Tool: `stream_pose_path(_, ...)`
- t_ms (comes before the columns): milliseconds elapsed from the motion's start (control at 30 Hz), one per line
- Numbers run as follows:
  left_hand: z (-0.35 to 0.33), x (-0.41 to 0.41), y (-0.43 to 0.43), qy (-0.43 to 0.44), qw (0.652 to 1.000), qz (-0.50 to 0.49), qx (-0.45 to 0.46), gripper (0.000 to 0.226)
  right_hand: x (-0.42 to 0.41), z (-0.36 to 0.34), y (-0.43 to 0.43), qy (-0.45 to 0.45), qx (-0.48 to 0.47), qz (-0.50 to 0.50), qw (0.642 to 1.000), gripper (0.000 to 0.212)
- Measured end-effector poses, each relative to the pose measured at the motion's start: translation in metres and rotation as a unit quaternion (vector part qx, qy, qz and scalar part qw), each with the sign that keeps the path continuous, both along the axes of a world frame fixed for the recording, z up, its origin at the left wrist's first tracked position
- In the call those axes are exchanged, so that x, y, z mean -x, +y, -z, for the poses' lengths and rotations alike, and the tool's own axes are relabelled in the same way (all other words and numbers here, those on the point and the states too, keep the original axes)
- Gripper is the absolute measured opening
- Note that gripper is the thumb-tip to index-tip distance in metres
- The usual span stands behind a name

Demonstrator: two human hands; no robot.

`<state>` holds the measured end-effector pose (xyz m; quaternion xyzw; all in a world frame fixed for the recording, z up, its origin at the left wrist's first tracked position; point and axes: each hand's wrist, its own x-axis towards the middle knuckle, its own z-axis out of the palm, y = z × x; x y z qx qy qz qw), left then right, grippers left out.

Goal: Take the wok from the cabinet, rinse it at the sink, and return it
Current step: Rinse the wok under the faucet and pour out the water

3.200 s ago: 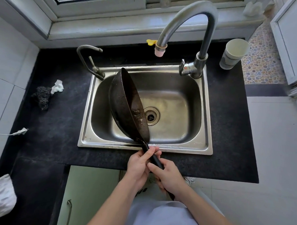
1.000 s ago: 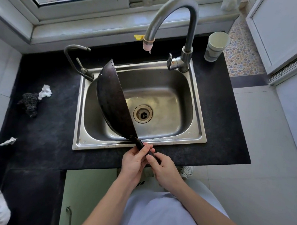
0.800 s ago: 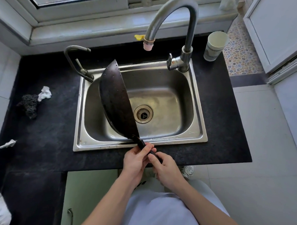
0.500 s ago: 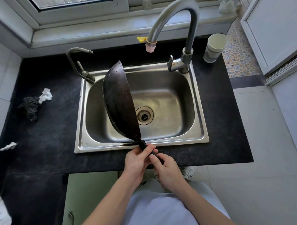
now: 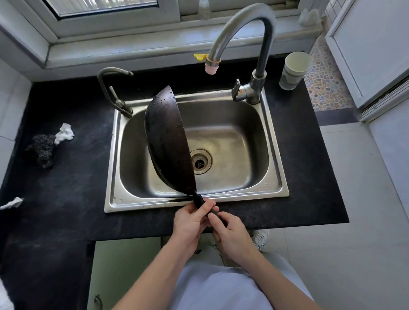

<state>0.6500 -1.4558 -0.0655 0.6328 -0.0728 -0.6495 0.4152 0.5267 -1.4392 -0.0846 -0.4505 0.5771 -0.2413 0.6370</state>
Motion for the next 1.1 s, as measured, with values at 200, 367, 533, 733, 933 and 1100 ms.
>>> stream_pose_path(200, 0.001, -0.003, 0.003, 0.007, 1.0, 0.003, 0.002, 0.023, -0.002, -0.001, 0.003, 0.023, 0.011, -0.006, 1.0, 0.035)
stream_pose_path(367, 0.002, -0.001, 0.003, 0.019, 1.0, -0.01, 0.0, 0.025, -0.002, -0.006, 0.003, 0.064, 0.035, -0.01, 0.997, 0.034)
stream_pose_path(533, 0.003, 0.003, 0.003, 0.061, 0.998, -0.026, 0.001, 0.022, 0.001, -0.012, 0.002, 0.126, 0.067, -0.023, 0.989, 0.03)
stream_pose_path(733, 0.0, 0.005, 0.001, 0.1, 0.995, -0.026, 0.0, 0.02, 0.004, -0.012, 0.002, 0.19, 0.118, -0.034, 0.974, 0.018)
stream_pose_path(933, 0.006, 0.008, -0.006, 0.115, 0.993, -0.032, -0.023, 0.038, 0.004, -0.017, 0.002, 0.242, 0.151, -0.021, 0.958, 0.024)
stream_pose_path(1100, 0.002, 0.001, -0.004, 0.183, 0.982, -0.039, -0.015, 0.037, 0.0, -0.033, 0.0, 0.18, 0.055, -0.022, 0.982, 0.021)
